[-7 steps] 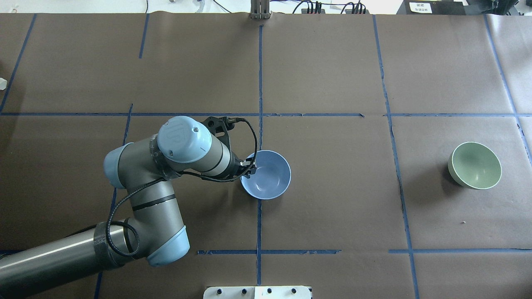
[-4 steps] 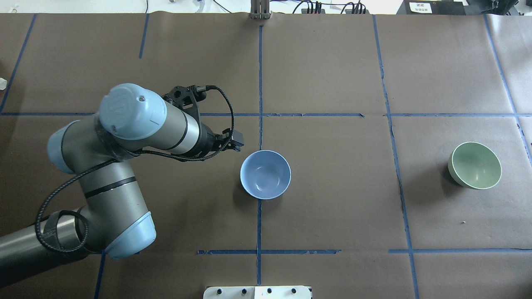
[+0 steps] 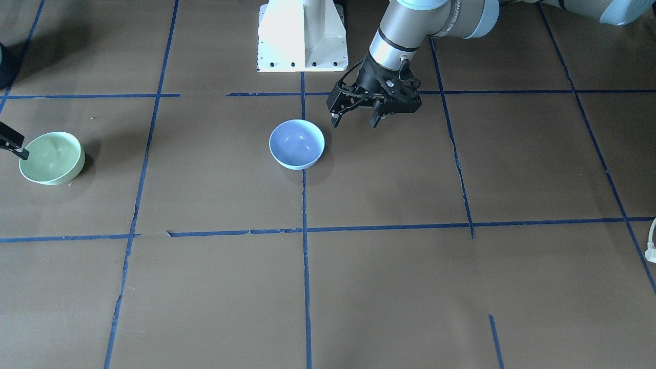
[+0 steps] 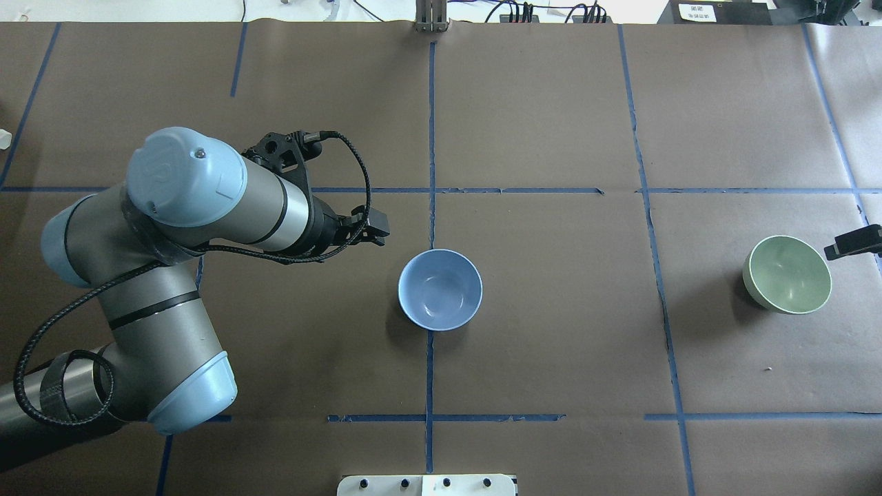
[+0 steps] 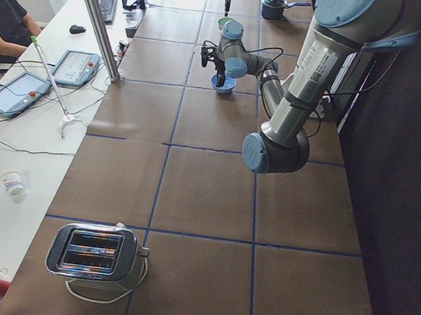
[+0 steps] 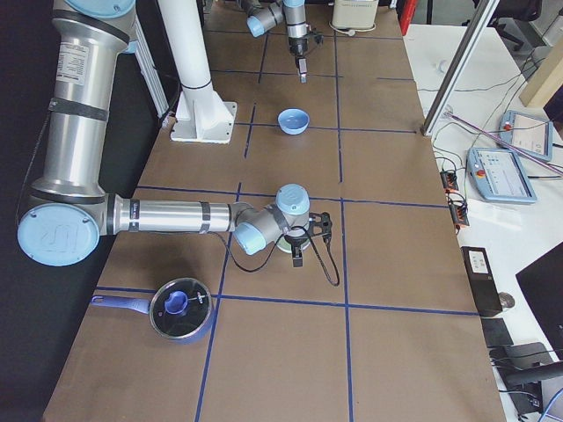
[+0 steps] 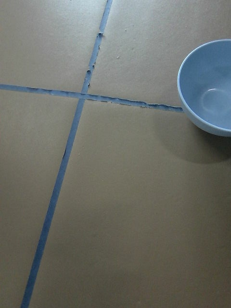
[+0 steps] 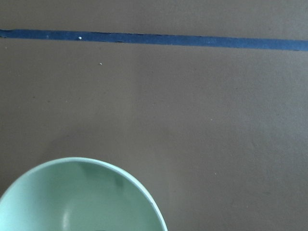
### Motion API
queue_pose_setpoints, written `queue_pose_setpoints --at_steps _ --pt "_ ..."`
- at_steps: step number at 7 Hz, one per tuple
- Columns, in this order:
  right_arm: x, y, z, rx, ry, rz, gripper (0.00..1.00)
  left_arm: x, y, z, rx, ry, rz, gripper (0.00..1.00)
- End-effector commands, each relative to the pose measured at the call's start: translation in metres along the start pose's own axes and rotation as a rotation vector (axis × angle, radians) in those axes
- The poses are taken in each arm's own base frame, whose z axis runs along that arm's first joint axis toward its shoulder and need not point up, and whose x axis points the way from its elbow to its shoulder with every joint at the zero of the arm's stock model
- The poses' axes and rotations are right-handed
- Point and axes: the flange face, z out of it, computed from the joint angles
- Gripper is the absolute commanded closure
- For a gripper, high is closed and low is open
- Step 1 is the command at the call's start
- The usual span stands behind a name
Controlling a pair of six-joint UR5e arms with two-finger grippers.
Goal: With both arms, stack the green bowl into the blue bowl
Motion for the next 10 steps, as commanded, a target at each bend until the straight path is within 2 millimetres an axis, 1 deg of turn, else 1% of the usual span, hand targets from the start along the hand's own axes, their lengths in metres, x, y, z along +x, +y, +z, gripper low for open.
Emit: queue_pose_setpoints --at_steps 1,2,3,4,5,6,7,8,9,10 --pt "-0.001 0.008 0.026 -0.013 0.018 0.007 0.12 0.0 0.001 -0.001 -0.001 0.003 -0.001 0.0" --pt "0.012 0.013 0.036 -0.022 0.024 0.014 0.48 0.002 0.001 -0.003 -0.001 0.007 -0.005 0.0" --pt "0.013 0.013 0.037 -0.023 0.021 0.015 0.98 0.003 0.001 -0.005 0.001 0.013 -0.005 0.0" --pt "0.001 0.004 0.036 -0.014 0.005 0.028 1.0 0.003 0.003 -0.006 0.0 0.016 -0.005 0.0" --pt "-0.015 -0.005 0.033 -0.005 -0.017 0.067 1.0 0.004 0.002 -0.007 0.002 0.017 -0.005 0.0" --pt "-0.028 -0.009 0.025 -0.002 -0.047 0.062 1.0 0.005 0.003 -0.012 0.004 0.027 -0.003 0.0" --pt "-0.059 -0.011 0.002 0.0 -0.119 0.034 1.0 0.008 0.005 -0.021 0.006 0.045 0.002 0.0" --pt "-0.112 -0.005 -0.018 -0.006 -0.187 0.005 1.0 0.01 0.007 -0.033 0.012 0.064 0.007 0.0" --pt "-0.188 -0.001 -0.038 -0.012 -0.275 0.061 1.0 0.008 0.002 -0.053 0.032 0.091 0.007 0.0" --pt "-0.271 -0.016 -0.057 -0.024 -0.38 0.177 1.0 -0.023 0.008 -0.069 0.039 0.081 0.007 0.0"
